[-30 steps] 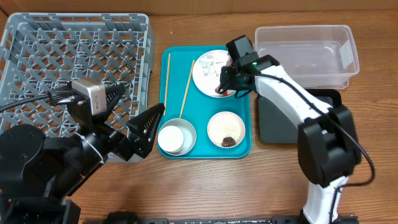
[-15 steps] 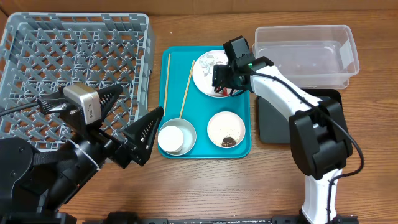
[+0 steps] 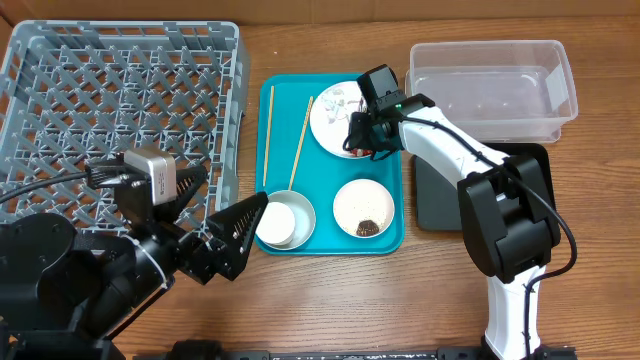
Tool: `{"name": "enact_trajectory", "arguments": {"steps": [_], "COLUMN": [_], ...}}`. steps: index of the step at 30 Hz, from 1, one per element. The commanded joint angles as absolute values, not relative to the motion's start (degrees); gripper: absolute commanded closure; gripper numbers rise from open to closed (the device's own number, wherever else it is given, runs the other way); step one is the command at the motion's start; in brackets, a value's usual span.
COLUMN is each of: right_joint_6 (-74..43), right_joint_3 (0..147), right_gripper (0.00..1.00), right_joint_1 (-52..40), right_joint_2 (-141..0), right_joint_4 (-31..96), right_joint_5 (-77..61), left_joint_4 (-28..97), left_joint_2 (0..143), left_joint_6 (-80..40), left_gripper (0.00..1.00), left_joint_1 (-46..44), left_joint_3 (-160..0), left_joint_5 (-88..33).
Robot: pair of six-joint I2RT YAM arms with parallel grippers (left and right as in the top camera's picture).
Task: Sort waste into correct bins and load items into the dishwasher
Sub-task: 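Grasp the red snack wrapper on the white plate with the right gripper, then drop the red wrapper into the clear plastic bin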
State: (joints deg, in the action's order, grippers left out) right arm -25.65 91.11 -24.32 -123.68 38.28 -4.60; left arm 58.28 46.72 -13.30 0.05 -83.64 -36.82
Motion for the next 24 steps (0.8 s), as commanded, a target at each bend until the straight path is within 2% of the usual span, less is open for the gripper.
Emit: {"name": "enact_trajectory", "arguments": {"steps": [1, 11, 18, 24], "right_joint_6": [-25.7, -26.0, -42.5, -43.7], "right_joint_3": [95.0, 97.1, 96.0, 95.6], "right_gripper": [0.96, 0.96, 0.96, 0.96], "right_joint_1": [-23.4, -18.4, -11.9, -9.6], "right_joint_2": [-118.8, -105.1, -106.6, -108.4], "right_joint_4": [40.8, 45.3, 47.4, 47.2], "right_joint_5": [-5.5, -3.0, 5.4, 8.3], "left_joint_4": [58.9, 58.9, 58.9, 58.9], "left_joint_2": [46.5, 46.5, 46.5, 46.5], "left_joint_6": [-12.4, -12.4, -12.4, -12.4], "left_gripper": [0.00, 0.00, 0.00, 0.00], "left_joint_1": [0.4, 0.4, 0.4, 0.4], "left_joint_3": [-84.5, -84.5, -84.5, -84.5], "left_joint_5": [-37.2, -37.0, -37.0, -37.0]}}
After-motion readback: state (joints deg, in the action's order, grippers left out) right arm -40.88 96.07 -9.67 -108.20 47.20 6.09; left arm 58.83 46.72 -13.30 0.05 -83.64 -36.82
